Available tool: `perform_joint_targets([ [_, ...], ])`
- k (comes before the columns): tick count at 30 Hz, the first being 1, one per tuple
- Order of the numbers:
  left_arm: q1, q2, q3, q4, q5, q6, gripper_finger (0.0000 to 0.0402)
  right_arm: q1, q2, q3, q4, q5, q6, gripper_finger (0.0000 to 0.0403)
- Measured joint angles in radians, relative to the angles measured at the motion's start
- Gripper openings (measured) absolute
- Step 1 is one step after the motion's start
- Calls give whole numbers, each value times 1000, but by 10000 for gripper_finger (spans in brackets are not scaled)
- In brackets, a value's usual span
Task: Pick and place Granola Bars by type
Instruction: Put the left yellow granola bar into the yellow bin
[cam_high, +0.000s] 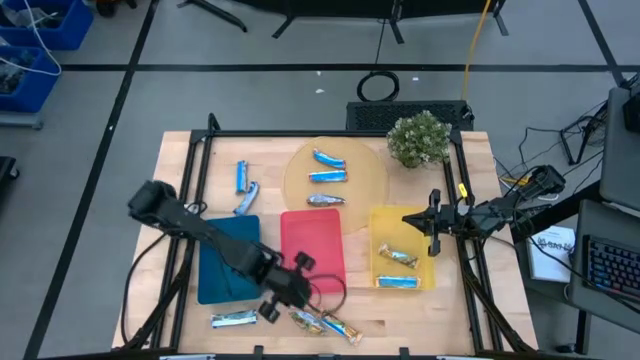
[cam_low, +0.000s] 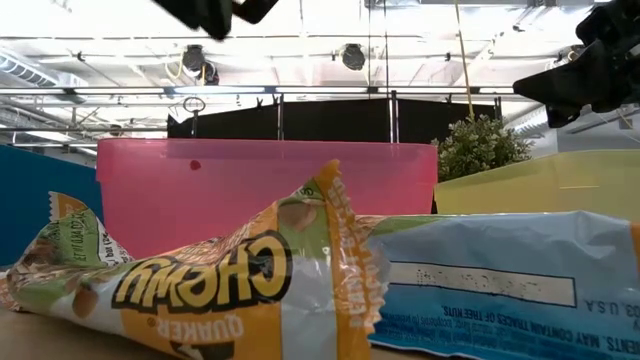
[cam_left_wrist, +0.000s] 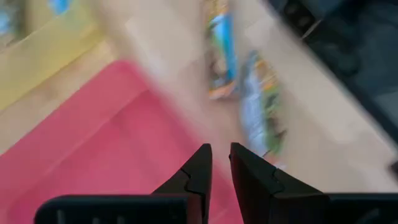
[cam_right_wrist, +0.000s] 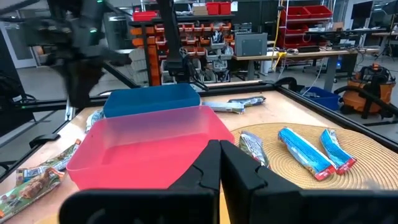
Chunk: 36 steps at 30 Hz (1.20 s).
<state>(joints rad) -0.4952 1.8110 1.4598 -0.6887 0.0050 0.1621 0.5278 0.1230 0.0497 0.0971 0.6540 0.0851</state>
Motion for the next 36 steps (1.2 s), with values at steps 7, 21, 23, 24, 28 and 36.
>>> perform_joint_targets([
  [7, -56, 108, 93, 2, 60, -2, 63, 0, 4, 0, -1, 0, 0, 0],
  [21, -81, 292, 150, 110, 62, -33, 94, 0, 5, -1, -2, 0, 25, 0],
  [23, -79, 292, 150, 123, 64, -28, 112, 0, 5, -1, -3, 0, 37, 0],
  [24, -78, 292, 150, 122, 71, -28, 121, 0, 5, -1, -3, 0, 38, 0],
  [28, -76, 293, 150, 122, 98, -34, 149, 0, 5, -1, -3, -1, 38, 0],
  [36, -54, 365, 150, 172, 185, -30, 157, 0, 5, -1, -3, -1, 38, 0],
])
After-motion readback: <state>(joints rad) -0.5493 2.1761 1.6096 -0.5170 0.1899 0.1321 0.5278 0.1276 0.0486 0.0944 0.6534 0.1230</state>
